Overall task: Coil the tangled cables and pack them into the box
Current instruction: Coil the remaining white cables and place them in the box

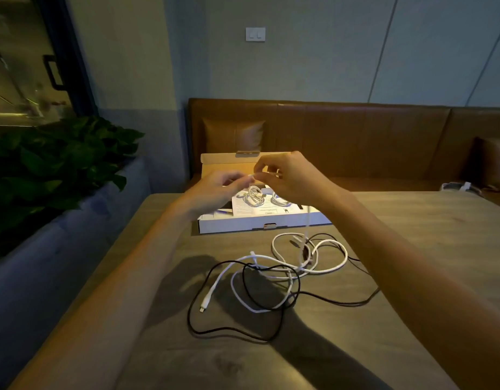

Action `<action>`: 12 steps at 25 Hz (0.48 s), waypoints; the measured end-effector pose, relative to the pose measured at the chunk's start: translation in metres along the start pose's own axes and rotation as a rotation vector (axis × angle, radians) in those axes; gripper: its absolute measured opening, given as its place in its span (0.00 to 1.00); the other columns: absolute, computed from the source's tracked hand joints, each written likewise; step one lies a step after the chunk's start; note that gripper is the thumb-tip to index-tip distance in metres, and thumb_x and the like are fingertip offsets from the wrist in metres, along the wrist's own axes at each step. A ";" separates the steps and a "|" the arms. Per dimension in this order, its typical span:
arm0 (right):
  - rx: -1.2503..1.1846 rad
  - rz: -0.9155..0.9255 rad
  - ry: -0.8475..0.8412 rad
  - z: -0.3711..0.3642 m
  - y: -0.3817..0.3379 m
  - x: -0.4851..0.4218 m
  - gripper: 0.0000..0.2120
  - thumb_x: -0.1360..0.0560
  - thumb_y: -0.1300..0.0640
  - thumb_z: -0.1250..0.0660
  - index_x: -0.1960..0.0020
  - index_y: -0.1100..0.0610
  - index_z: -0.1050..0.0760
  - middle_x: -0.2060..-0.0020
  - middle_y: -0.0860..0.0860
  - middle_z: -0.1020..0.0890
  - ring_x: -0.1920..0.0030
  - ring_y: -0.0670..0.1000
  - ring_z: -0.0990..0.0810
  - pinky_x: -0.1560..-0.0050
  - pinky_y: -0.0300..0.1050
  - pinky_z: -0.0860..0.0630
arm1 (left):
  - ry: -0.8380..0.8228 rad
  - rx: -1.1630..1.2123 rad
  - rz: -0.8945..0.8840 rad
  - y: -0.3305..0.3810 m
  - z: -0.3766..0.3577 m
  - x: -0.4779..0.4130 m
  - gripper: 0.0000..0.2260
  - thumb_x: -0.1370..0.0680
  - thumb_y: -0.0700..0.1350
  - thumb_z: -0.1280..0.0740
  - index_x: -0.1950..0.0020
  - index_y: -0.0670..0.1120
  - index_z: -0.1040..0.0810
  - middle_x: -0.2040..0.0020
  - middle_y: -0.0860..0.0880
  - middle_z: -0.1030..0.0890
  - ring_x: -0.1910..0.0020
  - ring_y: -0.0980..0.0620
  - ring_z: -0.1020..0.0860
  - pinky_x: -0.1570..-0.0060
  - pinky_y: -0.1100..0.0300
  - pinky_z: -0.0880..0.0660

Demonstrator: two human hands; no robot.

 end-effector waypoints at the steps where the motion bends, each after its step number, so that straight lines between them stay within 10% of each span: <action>1: -0.007 0.016 0.000 0.002 -0.003 -0.004 0.10 0.19 0.51 0.34 0.42 0.52 0.18 0.55 0.44 0.21 0.56 0.44 0.22 0.56 0.39 0.23 | -0.069 0.091 0.021 0.001 -0.006 0.004 0.13 0.15 0.52 0.42 0.45 0.48 0.20 0.52 0.50 0.19 0.51 0.53 0.21 0.49 0.62 0.26; 6: -0.247 -0.061 0.063 -0.015 0.007 -0.002 0.12 0.17 0.50 0.38 0.48 0.54 0.18 0.64 0.48 0.19 0.64 0.48 0.21 0.62 0.43 0.26 | -0.182 1.487 0.024 0.002 -0.024 0.020 0.15 0.13 0.47 0.46 0.50 0.41 0.24 0.70 0.51 0.36 0.73 0.56 0.36 0.64 0.62 0.25; 8: -0.289 -0.153 -0.098 -0.048 0.010 0.013 0.15 0.16 0.50 0.42 0.48 0.57 0.19 0.66 0.49 0.19 0.67 0.45 0.22 0.63 0.42 0.28 | -0.078 1.756 -0.034 -0.002 -0.024 0.017 0.16 0.13 0.46 0.46 0.45 0.40 0.22 0.69 0.50 0.33 0.72 0.56 0.32 0.55 0.60 0.20; 12: -0.138 -0.076 -0.435 -0.082 -0.006 0.040 0.11 0.19 0.51 0.35 0.42 0.54 0.20 0.60 0.45 0.20 0.59 0.43 0.21 0.56 0.38 0.27 | 0.267 0.948 -0.036 -0.018 -0.021 0.015 0.15 0.14 0.47 0.44 0.39 0.42 0.21 0.51 0.51 0.15 0.47 0.58 0.17 0.39 0.58 0.23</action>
Point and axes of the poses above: each hand's wrist, its own x-axis away from the middle knuckle, its own z-axis out of the back of the hand, y = z × x, the point moved 6 cm from there along -x, towards the middle knuckle
